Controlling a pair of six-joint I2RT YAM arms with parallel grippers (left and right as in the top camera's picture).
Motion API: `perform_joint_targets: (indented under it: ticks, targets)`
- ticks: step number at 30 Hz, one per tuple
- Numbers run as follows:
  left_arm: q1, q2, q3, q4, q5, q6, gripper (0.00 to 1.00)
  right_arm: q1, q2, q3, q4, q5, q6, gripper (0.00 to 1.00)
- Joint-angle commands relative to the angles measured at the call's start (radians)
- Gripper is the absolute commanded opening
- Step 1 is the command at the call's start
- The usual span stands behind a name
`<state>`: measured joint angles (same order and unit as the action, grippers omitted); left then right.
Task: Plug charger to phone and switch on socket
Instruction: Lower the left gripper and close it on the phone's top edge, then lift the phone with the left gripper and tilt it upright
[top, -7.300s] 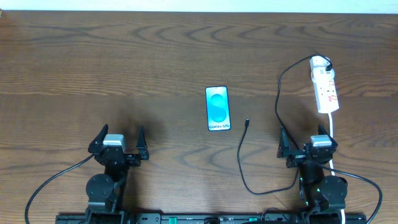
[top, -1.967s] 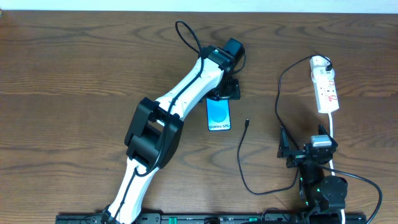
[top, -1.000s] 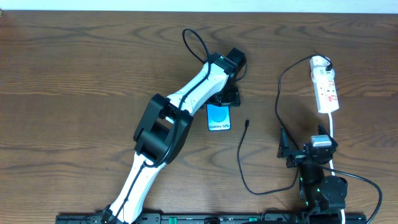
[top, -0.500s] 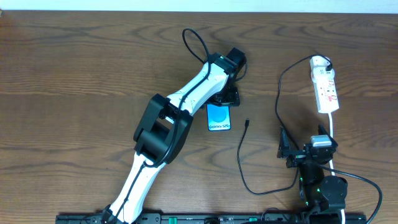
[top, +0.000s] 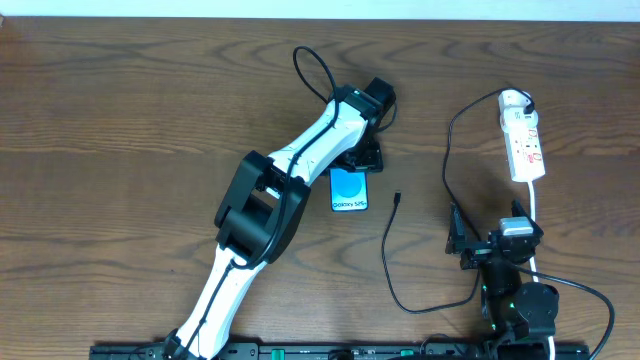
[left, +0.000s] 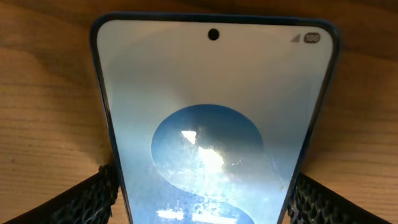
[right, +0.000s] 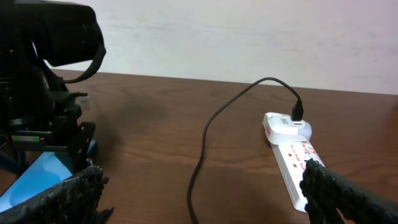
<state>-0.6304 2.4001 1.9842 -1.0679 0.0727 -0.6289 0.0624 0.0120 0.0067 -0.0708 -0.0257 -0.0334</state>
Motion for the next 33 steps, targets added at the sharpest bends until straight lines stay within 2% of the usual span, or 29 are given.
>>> perform_joint_targets:
  ticks: [1, 4, 8, 14, 22, 29, 33]
  targets:
    - [0.0, 0.007, -0.004, -0.008, -0.002, 0.0, 0.88, 0.003, -0.005, -0.001, -0.005, 0.005, 0.01, 0.99]
    - [0.0, 0.007, -0.004, -0.007, -0.002, 0.0, 0.87, 0.003, -0.005, -0.001, -0.005, 0.005, 0.01, 0.99]
    - [0.0, 0.007, -0.004, -0.007, -0.003, 0.0, 0.73, 0.003, -0.005, -0.001, -0.005, 0.005, 0.01, 0.99]
    - [0.001, 0.006, -0.003, -0.011, -0.001, -0.001, 0.73, 0.003, -0.005, -0.001, -0.005, 0.005, 0.01, 0.99]
    - [0.03, 0.0, 0.024, -0.035, 0.103, 0.006, 0.73, 0.003, -0.005, -0.001, -0.005, 0.005, 0.01, 0.99]
    - [0.103, -0.047, 0.024, -0.078, 0.289, 0.024, 0.72, 0.003, -0.005, -0.001, -0.005, 0.005, 0.01, 0.99]
    - [0.151, -0.079, 0.024, -0.084, 0.521, 0.106, 0.72, 0.003, -0.005, -0.001, -0.005, 0.005, 0.01, 0.99]
